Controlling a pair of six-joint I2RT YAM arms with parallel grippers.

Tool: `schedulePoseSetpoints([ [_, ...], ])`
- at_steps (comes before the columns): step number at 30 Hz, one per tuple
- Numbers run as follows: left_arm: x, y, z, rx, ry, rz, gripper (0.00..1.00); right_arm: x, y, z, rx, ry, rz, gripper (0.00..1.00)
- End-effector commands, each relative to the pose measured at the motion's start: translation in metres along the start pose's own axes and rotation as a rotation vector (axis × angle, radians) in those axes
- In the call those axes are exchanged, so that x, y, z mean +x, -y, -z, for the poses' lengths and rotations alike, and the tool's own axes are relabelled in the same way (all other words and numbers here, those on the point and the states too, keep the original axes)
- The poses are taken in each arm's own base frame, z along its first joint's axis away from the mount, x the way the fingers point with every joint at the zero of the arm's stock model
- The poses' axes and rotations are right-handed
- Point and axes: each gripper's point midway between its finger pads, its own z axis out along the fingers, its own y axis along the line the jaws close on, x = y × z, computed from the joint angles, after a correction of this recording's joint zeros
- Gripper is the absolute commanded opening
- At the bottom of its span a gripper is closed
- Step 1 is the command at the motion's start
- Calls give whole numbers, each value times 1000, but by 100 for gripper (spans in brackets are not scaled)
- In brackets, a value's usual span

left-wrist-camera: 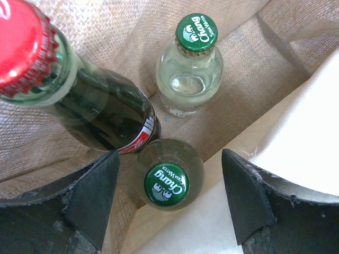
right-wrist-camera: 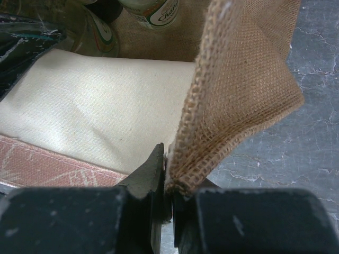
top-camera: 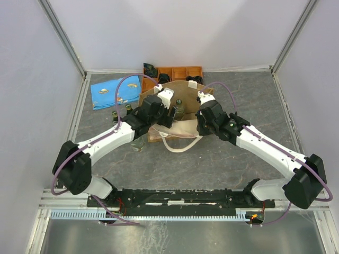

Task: Take the beverage out of the canvas bag

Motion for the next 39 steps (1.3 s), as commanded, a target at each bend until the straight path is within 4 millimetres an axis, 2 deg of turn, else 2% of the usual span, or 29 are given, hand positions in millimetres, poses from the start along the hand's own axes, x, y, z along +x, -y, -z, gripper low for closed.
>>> schedulePoseSetpoints([
  [1, 23, 3, -7, -7, -61, 71, 83, -8, -5, 4, -21, 25, 11, 13],
  [5, 33, 4, -8, -8, -82, 77, 75, -7, -5, 4, -21, 25, 11, 13],
  [9, 38, 3, -8, -10, -85, 82, 72, -6, -5, 3, -20, 21, 10, 13],
  [11, 40, 3, -8, -10, -85, 82, 59, -6, -5, 3, -22, 21, 11, 13],
  [14, 40, 4, -9, -6, -85, 82, 31, -6, -5, 3, -24, 21, 10, 13],
  [18, 30, 8, -7, 19, -52, 73, 13, -7, -6, 2, -24, 22, 9, 13],
  [20, 16, 10, -4, 34, -9, 61, 4, -7, -6, 3, -24, 24, 10, 13],
  [21, 8, 11, -1, 44, 13, 53, 3, -7, -6, 3, -24, 25, 10, 13],
  [26, -61, 21, 25, 107, 159, 9, 3, -8, -6, 4, -25, 26, 9, 13],
  [30, -109, 31, 51, 157, 232, -21, 3, -8, -5, 4, -22, 30, 6, 13],
  [33, -137, 36, 72, 182, 299, -31, 3, -8, -5, 5, -22, 33, 3, 13],
  [39, -180, 38, 114, 200, 412, -30, 3, -9, -6, 4, -25, 34, 7, 13],
])
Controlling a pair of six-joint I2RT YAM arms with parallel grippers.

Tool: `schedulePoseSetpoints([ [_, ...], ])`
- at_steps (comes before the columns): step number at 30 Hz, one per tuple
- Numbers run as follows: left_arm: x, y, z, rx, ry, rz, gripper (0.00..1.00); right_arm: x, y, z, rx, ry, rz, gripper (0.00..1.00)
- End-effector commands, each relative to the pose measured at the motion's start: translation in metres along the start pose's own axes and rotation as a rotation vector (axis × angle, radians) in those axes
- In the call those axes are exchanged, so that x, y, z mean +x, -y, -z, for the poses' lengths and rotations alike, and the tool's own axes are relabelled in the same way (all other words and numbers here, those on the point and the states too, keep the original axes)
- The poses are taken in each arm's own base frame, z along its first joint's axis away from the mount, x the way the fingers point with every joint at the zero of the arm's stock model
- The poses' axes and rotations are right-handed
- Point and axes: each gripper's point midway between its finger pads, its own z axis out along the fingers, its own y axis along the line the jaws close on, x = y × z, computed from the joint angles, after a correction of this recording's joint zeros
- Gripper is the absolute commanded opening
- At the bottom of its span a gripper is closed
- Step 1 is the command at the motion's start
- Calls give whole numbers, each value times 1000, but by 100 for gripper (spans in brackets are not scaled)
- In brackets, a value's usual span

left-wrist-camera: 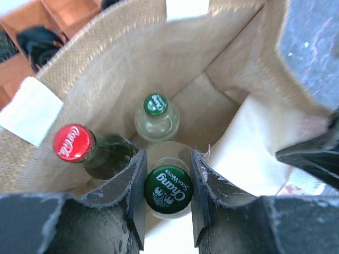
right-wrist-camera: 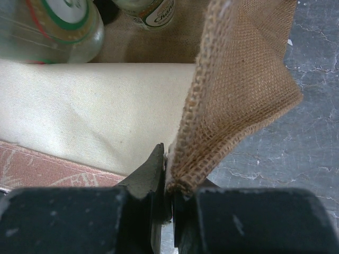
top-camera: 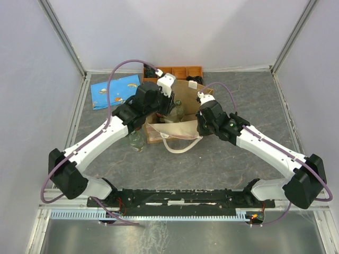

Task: Take the beverage out of the canvas bag

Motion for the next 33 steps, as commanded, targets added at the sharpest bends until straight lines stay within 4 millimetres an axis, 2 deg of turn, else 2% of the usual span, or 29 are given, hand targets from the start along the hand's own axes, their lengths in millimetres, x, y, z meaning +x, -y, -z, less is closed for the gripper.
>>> schedulePoseSetpoints([
  [1, -117, 16, 69, 65, 337, -41, 3, -11, -5, 3, -22, 44, 5, 13],
  [7, -150, -9, 123, -77, 418, -64, 3, -15, -3, 3, -7, 56, 2, 13],
  [14, -151, -49, 179, -293, 430, -57, 3, -15, -4, 2, -7, 54, 5, 13],
  [21, -152, -78, 240, -457, 506, -11, 3, -13, -7, -1, -18, 40, 12, 13],
  [26, -122, -112, 269, -669, 458, 35, 3, -13, -8, -2, -22, 38, 16, 13],
  [33, -62, -125, 267, -759, 398, 127, 3, -14, -12, -6, -37, 29, 25, 13],
])
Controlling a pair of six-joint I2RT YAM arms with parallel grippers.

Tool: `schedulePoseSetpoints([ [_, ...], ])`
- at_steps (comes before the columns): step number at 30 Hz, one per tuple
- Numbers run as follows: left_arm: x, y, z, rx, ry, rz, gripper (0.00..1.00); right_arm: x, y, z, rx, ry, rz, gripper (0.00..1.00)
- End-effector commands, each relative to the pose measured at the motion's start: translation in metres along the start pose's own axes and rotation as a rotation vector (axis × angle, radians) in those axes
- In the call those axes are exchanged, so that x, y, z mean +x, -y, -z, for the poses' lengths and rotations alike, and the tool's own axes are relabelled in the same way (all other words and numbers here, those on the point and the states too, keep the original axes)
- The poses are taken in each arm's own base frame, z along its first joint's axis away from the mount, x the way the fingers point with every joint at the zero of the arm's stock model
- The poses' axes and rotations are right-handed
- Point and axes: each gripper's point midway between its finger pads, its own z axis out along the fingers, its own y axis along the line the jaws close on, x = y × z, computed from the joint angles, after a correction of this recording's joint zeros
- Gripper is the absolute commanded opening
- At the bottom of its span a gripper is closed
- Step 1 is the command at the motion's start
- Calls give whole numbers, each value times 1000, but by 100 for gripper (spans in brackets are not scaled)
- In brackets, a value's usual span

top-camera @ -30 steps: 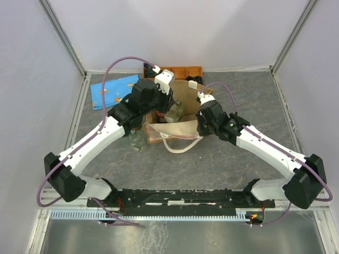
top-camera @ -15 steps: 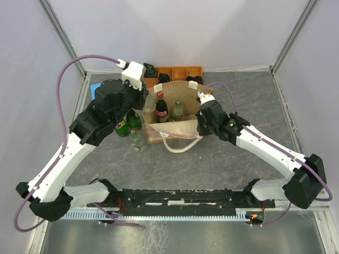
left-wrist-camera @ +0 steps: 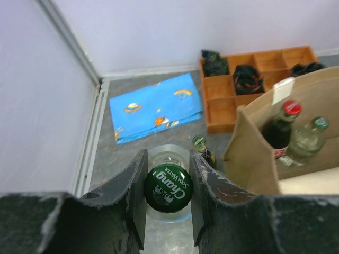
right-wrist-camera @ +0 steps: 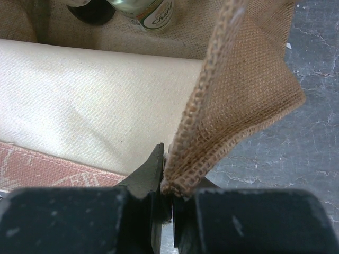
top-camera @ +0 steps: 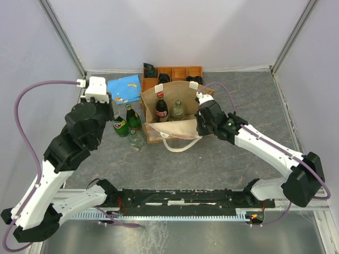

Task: Take the beverage out of the canvas bag

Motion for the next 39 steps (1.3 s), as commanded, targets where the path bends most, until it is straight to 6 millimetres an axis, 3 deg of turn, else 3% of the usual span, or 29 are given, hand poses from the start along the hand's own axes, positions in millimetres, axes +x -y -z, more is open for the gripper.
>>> schedulePoseSetpoints([
  [1, 8, -24, 7, -133, 60, 138, 3, -15, -12, 0, -44, 31, 13, 13],
  [6, 49, -28, 12, -164, 26, 188, 3, -15, -17, -2, -67, 22, 20, 12],
  [14, 125, 3, -1, -108, -88, 238, 3, -13, -19, 1, -87, 18, 25, 12],
  [21, 178, 4, -2, -146, -115, 285, 3, -10, -16, 7, -83, 30, 23, 13],
  [32, 215, 13, -21, -135, -202, 293, 3, -11, -17, 5, -90, 28, 34, 13],
  [39, 232, -7, -43, -138, -264, 323, 3, -11, -16, 6, -84, 35, 37, 13],
])
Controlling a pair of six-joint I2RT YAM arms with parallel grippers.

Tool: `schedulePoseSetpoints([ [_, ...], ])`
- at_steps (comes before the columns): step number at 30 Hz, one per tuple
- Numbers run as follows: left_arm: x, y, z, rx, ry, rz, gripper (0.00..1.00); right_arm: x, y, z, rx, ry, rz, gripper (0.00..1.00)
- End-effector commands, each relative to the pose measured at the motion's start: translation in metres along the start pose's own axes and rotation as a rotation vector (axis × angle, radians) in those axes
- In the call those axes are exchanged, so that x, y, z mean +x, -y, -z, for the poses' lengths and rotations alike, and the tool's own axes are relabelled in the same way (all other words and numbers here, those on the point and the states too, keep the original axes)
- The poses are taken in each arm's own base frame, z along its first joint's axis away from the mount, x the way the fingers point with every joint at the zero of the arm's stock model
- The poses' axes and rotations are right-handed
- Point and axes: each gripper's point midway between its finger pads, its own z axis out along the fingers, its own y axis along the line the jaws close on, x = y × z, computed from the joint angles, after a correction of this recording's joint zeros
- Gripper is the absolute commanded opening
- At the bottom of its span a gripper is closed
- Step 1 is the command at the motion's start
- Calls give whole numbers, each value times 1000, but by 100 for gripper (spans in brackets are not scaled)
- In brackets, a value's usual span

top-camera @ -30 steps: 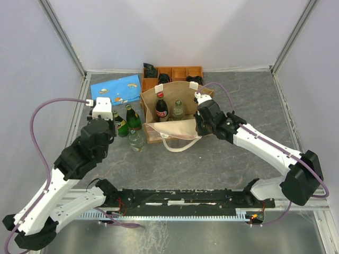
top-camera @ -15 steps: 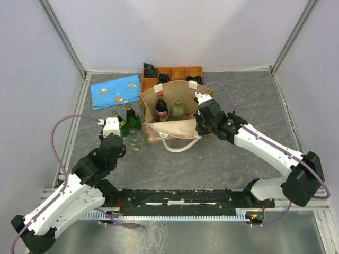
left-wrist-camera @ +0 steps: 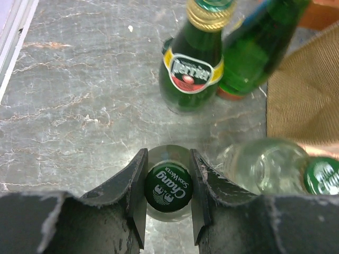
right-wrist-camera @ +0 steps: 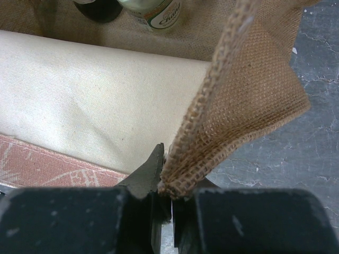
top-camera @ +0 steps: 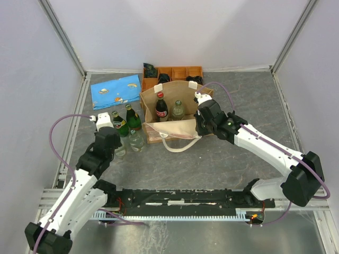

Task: Take the beverage out of the canvas bag

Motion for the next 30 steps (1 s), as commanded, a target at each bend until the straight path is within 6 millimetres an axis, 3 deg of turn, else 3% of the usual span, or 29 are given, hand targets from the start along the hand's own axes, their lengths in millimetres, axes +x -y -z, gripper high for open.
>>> schedulePoseSetpoints([
  [1, -43, 11, -11, 69, 109, 92, 3, -12, -11, 8, -55, 43, 9, 13],
  [5, -50, 17, -18, 89, 95, 78, 7, -12, -9, 8, -48, 48, 7, 13],
  [7, -49, 20, -21, 93, 80, 78, 15, -13, -9, 8, -46, 51, 5, 13],
  [10, -48, 21, -23, 90, 63, 79, 35, -13, -9, 8, -42, 52, 0, 13],
  [12, -49, 20, -21, 82, 57, 81, 61, -12, -8, 7, -40, 51, 1, 13],
  [14, -49, 17, -19, 69, 57, 83, 75, -13, -8, 7, -39, 52, -1, 13],
  [16, -50, 14, -17, 57, 56, 83, 97, -12, -8, 7, -39, 52, -4, 14],
  [20, -53, 11, -12, 53, 66, 91, 99, -12, -9, 6, -43, 46, -2, 13],
  [22, -66, 11, -5, 61, 100, 104, 99, -13, -10, 6, -46, 46, -2, 13],
  [26, -112, 17, 14, 112, 211, 101, 99, -13, -12, 4, -52, 39, 1, 13],
  [30, -159, 50, 27, 265, 257, 23, 99, -16, -13, 4, -53, 42, -2, 13],
])
